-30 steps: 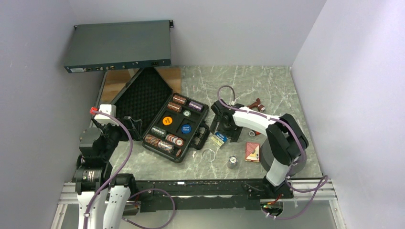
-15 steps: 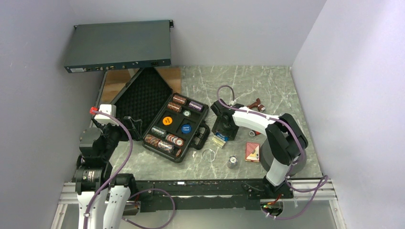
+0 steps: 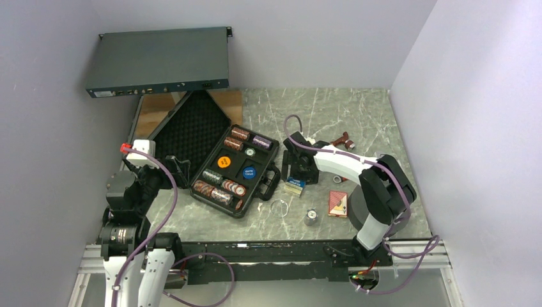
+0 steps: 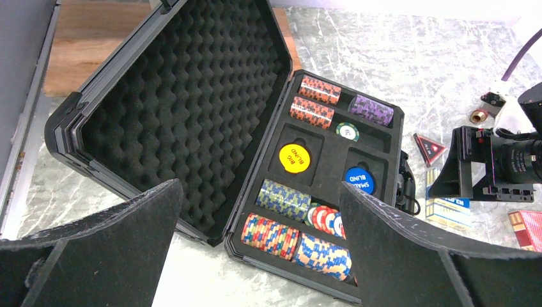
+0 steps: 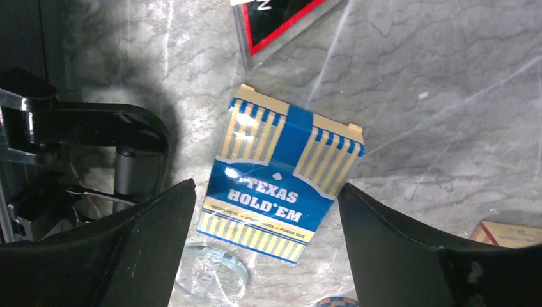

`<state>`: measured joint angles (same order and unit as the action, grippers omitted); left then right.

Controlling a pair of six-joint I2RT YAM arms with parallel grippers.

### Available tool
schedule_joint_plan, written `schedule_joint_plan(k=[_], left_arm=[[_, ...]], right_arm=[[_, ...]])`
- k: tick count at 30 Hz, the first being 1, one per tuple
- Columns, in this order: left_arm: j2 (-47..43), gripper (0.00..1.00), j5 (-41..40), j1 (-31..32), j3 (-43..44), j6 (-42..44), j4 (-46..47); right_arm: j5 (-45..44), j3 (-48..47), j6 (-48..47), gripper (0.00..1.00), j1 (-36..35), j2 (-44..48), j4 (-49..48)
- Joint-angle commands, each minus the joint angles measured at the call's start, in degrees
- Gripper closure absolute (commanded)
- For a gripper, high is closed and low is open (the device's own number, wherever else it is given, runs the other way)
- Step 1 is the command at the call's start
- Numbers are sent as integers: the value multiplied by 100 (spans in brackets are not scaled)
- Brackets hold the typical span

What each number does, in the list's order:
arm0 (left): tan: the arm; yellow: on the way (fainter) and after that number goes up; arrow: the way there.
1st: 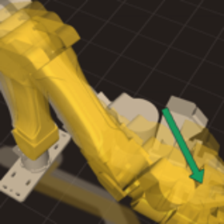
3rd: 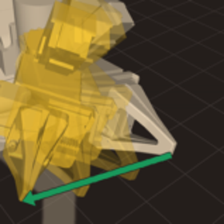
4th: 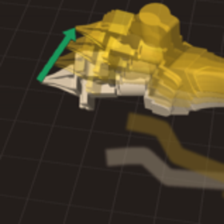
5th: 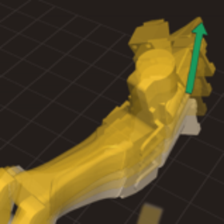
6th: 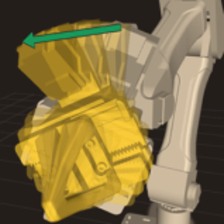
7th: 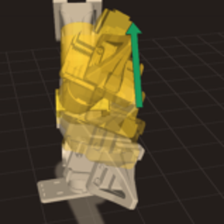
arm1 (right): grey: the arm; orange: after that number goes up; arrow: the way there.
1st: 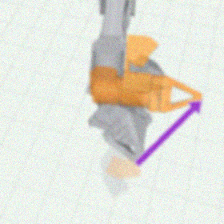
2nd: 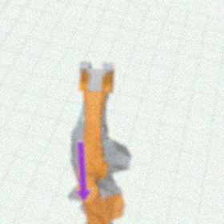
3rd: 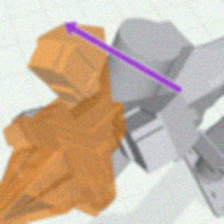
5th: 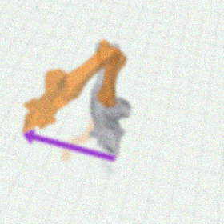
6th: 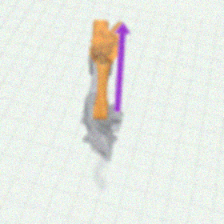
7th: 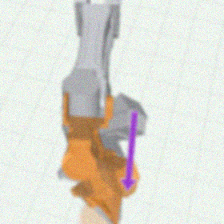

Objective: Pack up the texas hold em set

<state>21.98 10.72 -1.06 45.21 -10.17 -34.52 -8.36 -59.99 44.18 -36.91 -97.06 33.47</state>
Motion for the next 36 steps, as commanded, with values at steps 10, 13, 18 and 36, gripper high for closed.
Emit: schedule_joint_plan(k=[10,13,18,36], left_arm=[[62,1,106,-24,7,6,196],[39,1,89,-19,5,3,196],[42,1,79,-20,5,0,201],[-36,1,62,-19,-4,1,200]], right_arm=[[100,-257,-499,5,9,-40,-30],[78,-358,-451,11,11,-162,27],[119,-391,-433,24,14,-238,55],[124,-360,-453,27,8,-231,98]])
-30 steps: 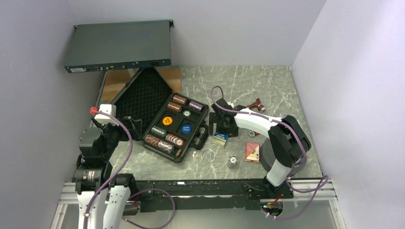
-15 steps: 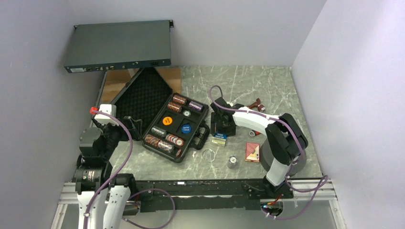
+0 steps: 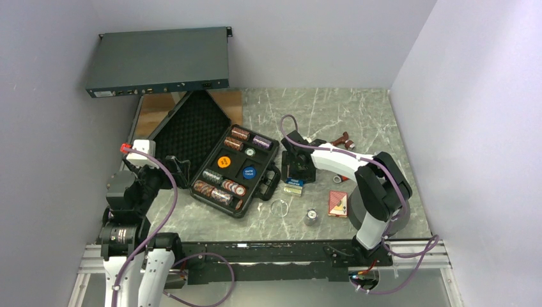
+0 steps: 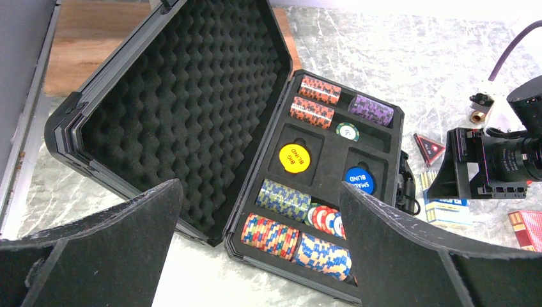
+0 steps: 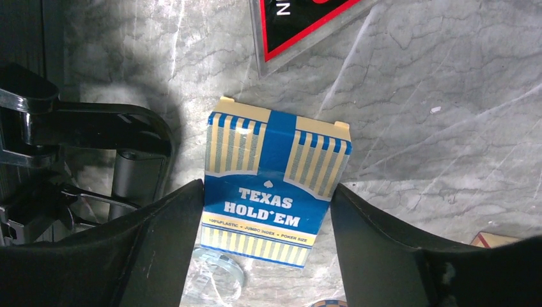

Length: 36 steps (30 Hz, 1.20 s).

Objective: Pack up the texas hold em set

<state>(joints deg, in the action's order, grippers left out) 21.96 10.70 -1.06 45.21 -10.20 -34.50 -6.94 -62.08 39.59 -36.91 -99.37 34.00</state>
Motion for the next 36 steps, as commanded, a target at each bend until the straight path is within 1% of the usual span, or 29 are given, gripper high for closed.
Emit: schedule_joint_plan(k=[1,3,4,6,9,13,16,17,19,21,23,25,27,29,30,33,36], left_arm=[[-33,1,63,-22,-4,4,192],[-42,1,62,-17,-4,8,190],[-42,1,58,-17,-4,9,191],[-47,1,56,-17,-4,4,183],[-47,1,55,-17,11,5,175],[-77,1,-19,-17,18,-30,140],[-69,1,-186,-17,80,-152,-115],[-69,1,-229,-17,92,-201,-205],[-49,1,-292,-17,118,-269,-456],[-53,1,-396,-17,178,-302,-653],[-148,1,-485,-17,57,-325,-576],[-228,1,-446,-17,-18,-282,-395],[-204,1,-377,-26,1,-257,-363],[-146,1,-318,-34,49,-236,-428],[-125,1,-296,-42,63,-237,-456],[-199,1,-292,-44,40,-248,-472],[-386,1,-297,-44,-1,-266,-438]], right_arm=[[-18,-159,5,32,8,1,52],[-7,-176,-4,47,8,-52,66],[-9,-192,3,51,8,-63,90],[-53,-231,21,56,8,-20,183],[-136,-314,43,58,8,231,307],[-219,-614,62,59,8,576,632],[-155,-934,111,59,8,783,849],[-102,-1020,150,62,8,844,891],[28,-1179,214,65,0,976,925],[189,-1273,347,65,-9,1098,843],[430,-1276,504,66,-10,1203,608],[651,-1255,705,72,-29,1256,272],[863,-1332,923,75,-109,1172,24],[968,-1561,1080,80,-220,976,-64],[993,-1715,1169,84,-273,851,-73],[1032,-2031,1420,90,-444,549,-249],[974,-2255,1738,93,-592,271,-459]])
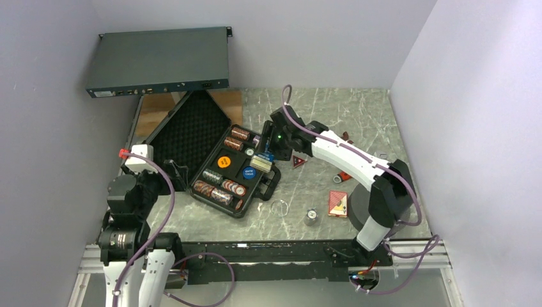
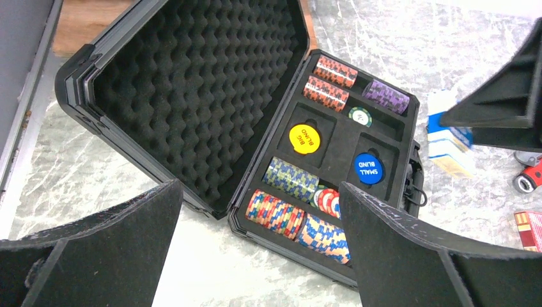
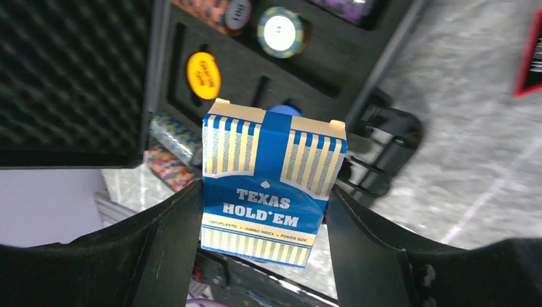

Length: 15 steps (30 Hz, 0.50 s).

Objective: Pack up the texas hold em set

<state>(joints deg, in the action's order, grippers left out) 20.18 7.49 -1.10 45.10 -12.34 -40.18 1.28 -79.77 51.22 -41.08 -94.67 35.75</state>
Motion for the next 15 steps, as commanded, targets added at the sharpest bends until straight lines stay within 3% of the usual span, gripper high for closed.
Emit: schedule_joint_plan(k=[1,6,15], left_arm=[[-287,1,16,-39,-4,-51,140],[-390,1,-39,-41,-23,-71,119],[-521,1,-45,-39,-38,-78,124]], right_arm=[[135,-517,688,93,-215,-321,-723],[186,-597,1176,99,-425,-779,-1372],[15,-1817,1437,100,-676,-1986,-1138]])
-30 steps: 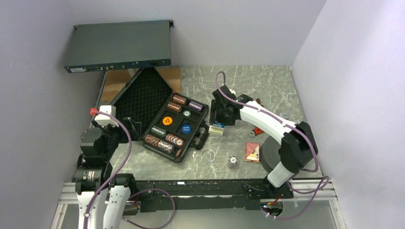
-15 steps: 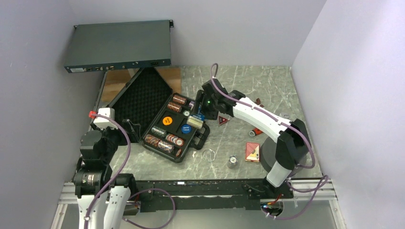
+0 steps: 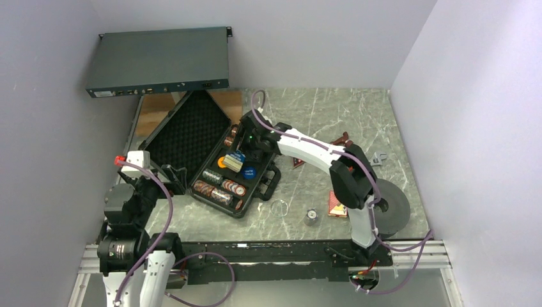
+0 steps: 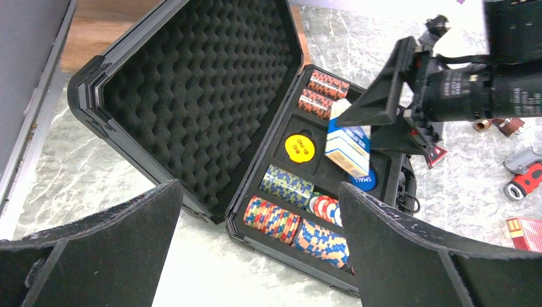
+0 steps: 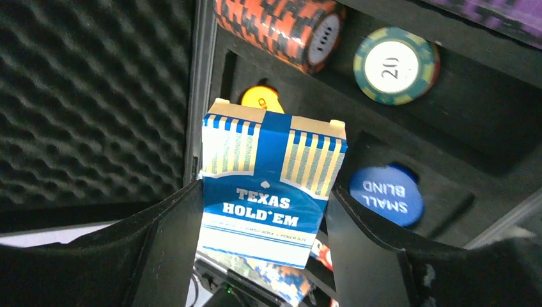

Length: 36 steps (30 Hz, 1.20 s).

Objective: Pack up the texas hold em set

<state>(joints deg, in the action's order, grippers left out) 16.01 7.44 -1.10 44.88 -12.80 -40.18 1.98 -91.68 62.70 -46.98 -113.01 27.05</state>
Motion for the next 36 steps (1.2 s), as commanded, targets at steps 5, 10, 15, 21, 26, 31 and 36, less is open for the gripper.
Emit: schedule_joint_plan(k=[5,10,15,21,26,31,36], left_arm=[[-141,1,-42,-46,-24,-36,125],[-169,1,-41,-40,-32,-31,133],[-191,1,-50,-40,-32,-37,134],[-203,1,-50,-38,-41,-41,134],[-184,1,-52,-38,-42,-40,131],[-185,1,-76,-40,-41,-43,134],[-188,1,-98,-39,-50,-40,133]], right_arm=[[-184,-1046,507,100,-152,-549,-209],[-558,-1394,695,100,-242,-865,-40],[-799,-1443,897,100,-333,-1023,18],[-794,-1572,904,100,-382,-1295,-41],[-792,-1664,915,100,-406,-1435,-14],[-769,-1650,929,100,-458,-1444,6],[-776,-1622,926,100,-537,-1421,188]])
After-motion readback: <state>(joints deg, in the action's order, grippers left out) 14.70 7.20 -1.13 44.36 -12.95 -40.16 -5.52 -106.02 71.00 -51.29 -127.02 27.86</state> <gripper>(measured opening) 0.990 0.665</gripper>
